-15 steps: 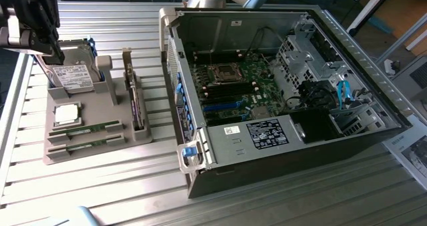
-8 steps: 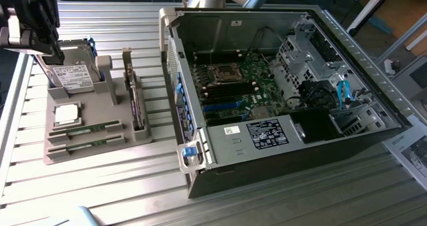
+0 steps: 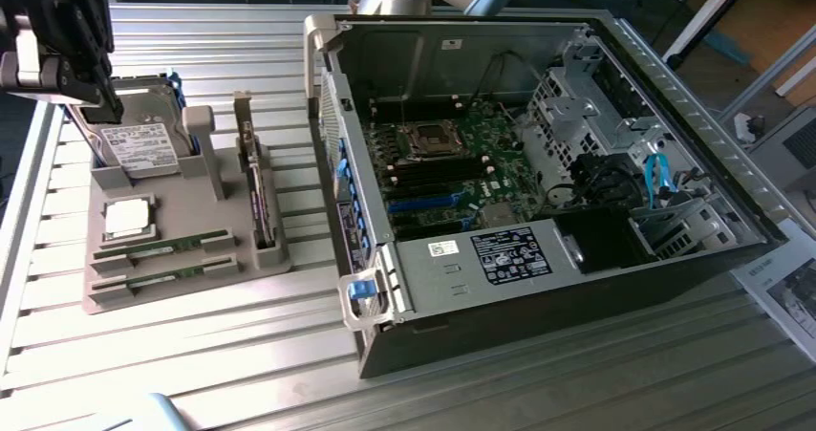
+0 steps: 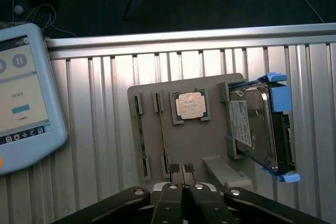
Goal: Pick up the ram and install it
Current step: 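Pick up the ram and move it above insertion slot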
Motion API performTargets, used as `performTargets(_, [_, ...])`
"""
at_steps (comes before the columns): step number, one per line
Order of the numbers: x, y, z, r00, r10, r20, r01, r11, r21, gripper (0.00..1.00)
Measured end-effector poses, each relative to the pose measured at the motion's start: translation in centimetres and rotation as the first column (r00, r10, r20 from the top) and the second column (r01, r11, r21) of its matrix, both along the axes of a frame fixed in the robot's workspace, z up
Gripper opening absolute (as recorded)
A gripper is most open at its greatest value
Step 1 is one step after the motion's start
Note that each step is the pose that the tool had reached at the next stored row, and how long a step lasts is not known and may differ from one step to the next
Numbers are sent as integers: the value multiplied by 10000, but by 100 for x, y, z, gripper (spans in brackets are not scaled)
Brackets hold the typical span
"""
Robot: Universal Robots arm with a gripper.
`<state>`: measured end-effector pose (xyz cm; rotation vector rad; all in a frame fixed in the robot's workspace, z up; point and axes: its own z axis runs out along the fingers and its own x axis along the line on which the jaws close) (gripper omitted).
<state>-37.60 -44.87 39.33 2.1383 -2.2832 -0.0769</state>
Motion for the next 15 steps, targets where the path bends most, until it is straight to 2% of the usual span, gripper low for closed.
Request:
performTargets(5, [0, -8, -24, 10000, 1, 0, -1, 10000, 0, 10])
performTargets(15, [0, -41, -161, 10000, 1, 0, -1, 10000, 0, 10])
